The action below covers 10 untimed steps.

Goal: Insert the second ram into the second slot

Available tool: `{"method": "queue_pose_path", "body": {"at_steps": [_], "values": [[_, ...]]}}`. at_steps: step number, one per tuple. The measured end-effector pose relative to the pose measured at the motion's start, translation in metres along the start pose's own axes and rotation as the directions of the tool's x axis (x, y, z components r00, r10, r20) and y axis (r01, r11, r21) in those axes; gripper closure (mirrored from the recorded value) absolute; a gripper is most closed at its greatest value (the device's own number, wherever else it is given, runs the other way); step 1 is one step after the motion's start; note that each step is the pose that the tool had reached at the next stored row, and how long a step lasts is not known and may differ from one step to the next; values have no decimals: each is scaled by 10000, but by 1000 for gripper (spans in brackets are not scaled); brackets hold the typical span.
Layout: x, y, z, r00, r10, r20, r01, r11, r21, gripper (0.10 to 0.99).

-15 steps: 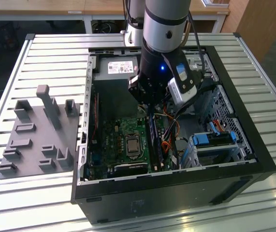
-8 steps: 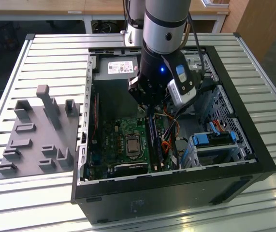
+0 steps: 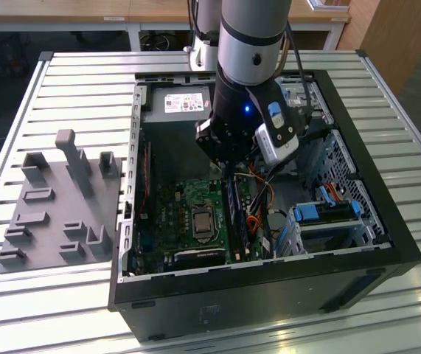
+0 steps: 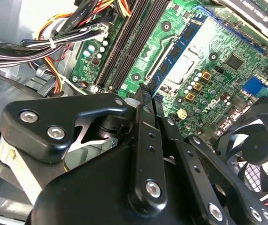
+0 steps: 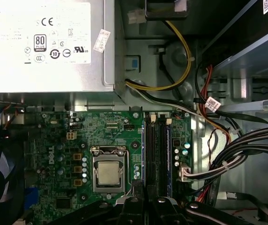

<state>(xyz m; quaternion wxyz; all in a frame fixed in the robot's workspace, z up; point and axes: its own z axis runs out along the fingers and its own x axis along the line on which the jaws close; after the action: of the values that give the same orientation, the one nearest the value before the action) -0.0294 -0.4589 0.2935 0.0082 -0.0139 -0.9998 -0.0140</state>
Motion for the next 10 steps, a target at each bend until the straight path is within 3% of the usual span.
{"method": "queue_pose_path", "body": {"at_steps": [10], "values": [[0, -2, 31, 10000, 0, -1, 0, 10000, 2, 949]]}}
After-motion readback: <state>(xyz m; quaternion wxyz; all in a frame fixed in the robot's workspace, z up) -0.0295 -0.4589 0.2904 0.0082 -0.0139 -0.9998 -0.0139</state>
